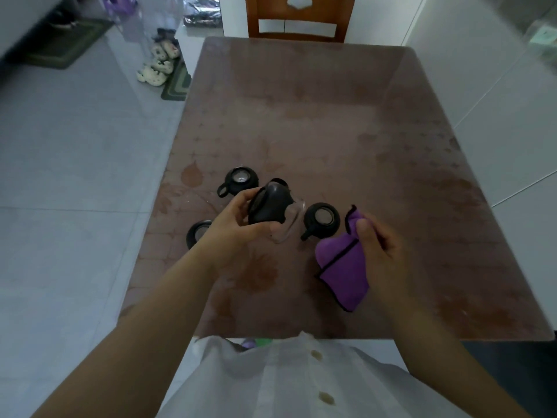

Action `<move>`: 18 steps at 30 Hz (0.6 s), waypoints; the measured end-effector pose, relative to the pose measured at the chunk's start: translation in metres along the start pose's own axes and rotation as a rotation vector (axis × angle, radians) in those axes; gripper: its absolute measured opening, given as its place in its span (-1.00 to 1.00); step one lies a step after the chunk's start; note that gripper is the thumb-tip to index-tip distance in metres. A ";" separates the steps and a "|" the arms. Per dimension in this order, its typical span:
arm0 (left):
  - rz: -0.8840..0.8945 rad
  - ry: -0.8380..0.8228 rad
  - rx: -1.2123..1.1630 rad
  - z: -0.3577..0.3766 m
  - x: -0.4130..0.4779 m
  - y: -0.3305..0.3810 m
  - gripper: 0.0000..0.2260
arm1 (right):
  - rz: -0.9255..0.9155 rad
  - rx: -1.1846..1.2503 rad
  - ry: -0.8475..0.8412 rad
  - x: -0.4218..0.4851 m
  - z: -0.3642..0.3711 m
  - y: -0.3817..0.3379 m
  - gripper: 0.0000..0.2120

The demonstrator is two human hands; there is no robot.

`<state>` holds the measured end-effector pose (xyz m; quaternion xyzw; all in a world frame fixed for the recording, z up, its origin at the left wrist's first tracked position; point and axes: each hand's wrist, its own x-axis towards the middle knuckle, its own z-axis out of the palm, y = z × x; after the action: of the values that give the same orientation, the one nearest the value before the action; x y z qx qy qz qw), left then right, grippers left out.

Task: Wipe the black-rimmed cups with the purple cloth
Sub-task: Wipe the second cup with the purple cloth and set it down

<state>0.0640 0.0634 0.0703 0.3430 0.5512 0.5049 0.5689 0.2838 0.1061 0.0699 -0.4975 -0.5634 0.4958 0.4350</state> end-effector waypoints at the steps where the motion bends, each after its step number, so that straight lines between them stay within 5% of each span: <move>1: 0.003 -0.009 -0.012 0.002 -0.003 0.000 -0.45 | -0.018 -0.013 -0.014 0.002 0.003 -0.006 -0.89; 9: 0.075 -0.052 -0.045 0.024 -0.019 -0.003 -0.51 | -0.272 -0.198 -0.282 -0.001 0.039 -0.033 -0.75; 18: 0.143 -0.010 0.078 0.022 -0.021 0.004 -0.42 | -0.077 0.026 -0.275 0.005 0.041 -0.024 -0.71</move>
<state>0.0873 0.0479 0.0838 0.4060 0.5416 0.5206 0.5204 0.2400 0.1055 0.0885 -0.3972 -0.6299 0.5496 0.3786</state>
